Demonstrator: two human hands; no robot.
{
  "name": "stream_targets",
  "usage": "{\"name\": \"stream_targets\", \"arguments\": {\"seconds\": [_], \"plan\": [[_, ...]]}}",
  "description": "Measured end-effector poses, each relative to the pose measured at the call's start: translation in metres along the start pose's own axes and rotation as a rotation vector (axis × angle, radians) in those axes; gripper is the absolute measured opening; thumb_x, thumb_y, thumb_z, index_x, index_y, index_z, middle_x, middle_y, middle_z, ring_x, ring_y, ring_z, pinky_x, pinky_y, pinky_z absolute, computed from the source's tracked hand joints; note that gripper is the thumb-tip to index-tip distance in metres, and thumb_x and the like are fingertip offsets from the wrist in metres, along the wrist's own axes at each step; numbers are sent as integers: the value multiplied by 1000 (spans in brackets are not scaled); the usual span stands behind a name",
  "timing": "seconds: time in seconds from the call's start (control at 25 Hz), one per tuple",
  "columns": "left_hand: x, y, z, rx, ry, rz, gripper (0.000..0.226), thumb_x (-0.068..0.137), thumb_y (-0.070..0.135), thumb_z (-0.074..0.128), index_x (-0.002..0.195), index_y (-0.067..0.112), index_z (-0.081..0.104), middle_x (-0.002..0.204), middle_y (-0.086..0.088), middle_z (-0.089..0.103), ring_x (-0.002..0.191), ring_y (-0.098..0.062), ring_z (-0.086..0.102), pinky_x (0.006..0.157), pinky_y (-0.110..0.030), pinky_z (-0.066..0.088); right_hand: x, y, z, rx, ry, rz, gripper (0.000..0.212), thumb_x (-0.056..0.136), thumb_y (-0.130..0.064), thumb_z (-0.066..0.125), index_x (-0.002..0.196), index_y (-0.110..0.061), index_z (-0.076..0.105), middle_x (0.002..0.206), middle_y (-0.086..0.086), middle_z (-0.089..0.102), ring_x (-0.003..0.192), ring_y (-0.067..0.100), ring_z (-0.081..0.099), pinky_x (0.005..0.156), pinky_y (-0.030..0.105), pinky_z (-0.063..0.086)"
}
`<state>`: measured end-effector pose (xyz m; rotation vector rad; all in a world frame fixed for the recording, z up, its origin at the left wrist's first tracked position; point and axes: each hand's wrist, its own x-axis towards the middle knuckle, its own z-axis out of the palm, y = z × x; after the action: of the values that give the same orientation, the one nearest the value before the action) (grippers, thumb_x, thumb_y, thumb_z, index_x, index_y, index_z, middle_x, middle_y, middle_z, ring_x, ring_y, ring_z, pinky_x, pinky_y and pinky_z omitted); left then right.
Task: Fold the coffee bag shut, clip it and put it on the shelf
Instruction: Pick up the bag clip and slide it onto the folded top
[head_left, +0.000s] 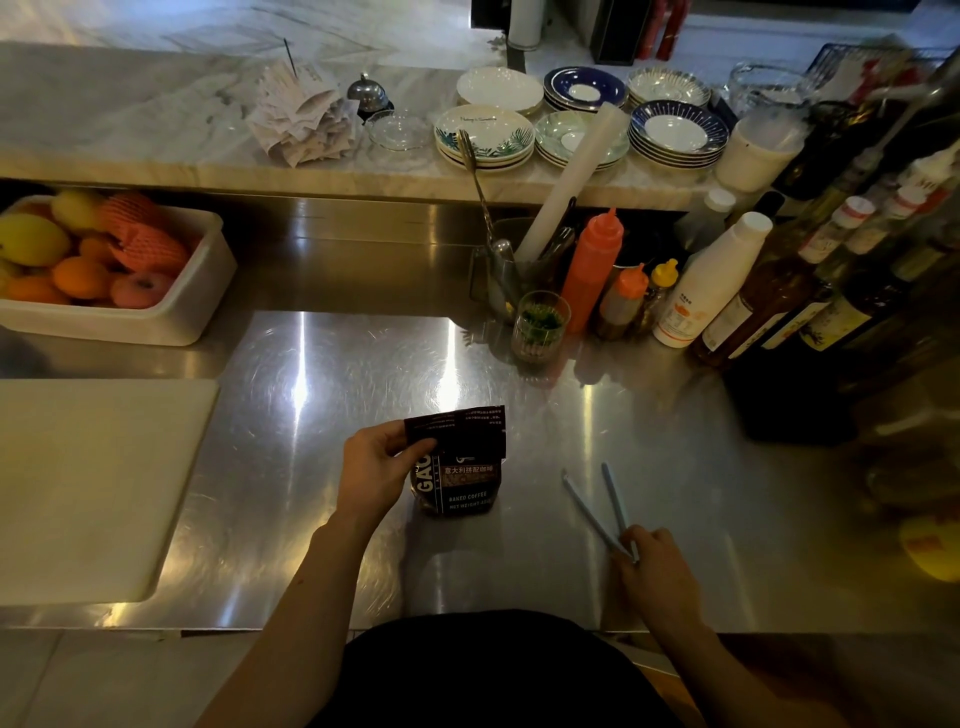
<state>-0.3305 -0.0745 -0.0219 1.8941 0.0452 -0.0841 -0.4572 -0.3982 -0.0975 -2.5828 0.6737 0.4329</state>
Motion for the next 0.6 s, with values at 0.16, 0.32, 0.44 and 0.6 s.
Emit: {"name": "stream_targets", "arguments": {"seconds": [0.16,0.32,0.44,0.6], "plan": [[0,0,0,2,1,5,27,83,6,72,109,13,73,101,0,75,93,-5,72,83,-16,56,2,2,2,52,22,6,7,91,-23,58,98,-22,60,98,4,48,77,24,55,71,34,46],[0,0,0,18,-2,14,27,83,5,71,110,10,72,102,0,74,92,1,70,81,-12,54,3,5,4,125,57,7,10,89,-20,62,96,-15,66,94,8,52,77,24,53,71,33,43],[0,0,0,22,4,15,27,83,6,71,110,10,72,103,-1,74,94,-1,70,82,-13,54,2,6,5,154,86,-21,9,87,-18,64,94,-13,67,90,8,52,75,22,50,68,30,37],[-2,2,0,19,1,10,27,83,5,71,110,8,71,102,-1,74,92,3,70,82,-12,54,3,9,5,186,104,-23,9,87,-18,65,94,-13,67,92,9,54,76,21,51,69,30,38]]}}
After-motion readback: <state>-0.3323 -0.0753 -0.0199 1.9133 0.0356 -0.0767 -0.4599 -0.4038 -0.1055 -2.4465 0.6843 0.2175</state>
